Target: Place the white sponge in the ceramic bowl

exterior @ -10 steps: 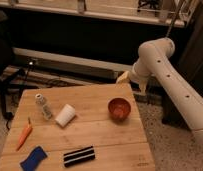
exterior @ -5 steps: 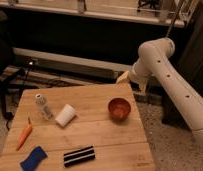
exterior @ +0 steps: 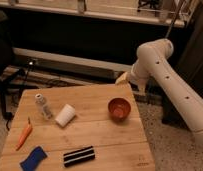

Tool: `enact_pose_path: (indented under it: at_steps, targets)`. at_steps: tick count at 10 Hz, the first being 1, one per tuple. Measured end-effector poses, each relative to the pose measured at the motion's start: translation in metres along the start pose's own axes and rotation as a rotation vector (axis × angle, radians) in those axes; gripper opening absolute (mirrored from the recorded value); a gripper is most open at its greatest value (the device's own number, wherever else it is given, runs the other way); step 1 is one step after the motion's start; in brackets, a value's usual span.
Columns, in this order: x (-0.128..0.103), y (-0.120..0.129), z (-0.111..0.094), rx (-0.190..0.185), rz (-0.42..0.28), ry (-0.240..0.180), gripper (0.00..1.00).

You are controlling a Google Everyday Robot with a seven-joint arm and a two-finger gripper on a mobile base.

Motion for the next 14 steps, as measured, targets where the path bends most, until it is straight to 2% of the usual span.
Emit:
enact_pose_path:
  at_steps: [1, 3, 5, 6, 8, 9, 11, 12, 14]
  targets:
    - [-0.014, -0.004, 0.002, -0.008, -0.021, 0.002, 0.80]
    - [-0.065, -0.020, 0.009, -0.026, -0.098, 0.007, 0.80]
    - [-0.149, -0.041, 0.024, -0.050, -0.224, -0.003, 0.80]
    - [-0.208, -0.057, 0.040, -0.068, -0.330, -0.019, 0.80]
    - [-0.283, -0.074, 0.061, -0.094, -0.490, -0.028, 0.80]
    - [-0.313, -0.074, 0.070, -0.109, -0.557, -0.029, 0.80]
    - [-0.342, -0.071, 0.079, -0.122, -0.623, -0.027, 0.80]
    - [-0.349, -0.070, 0.081, -0.126, -0.641, -0.026, 0.80]
    - [-0.349, -0.070, 0.081, -0.126, -0.641, -0.026, 0.80]
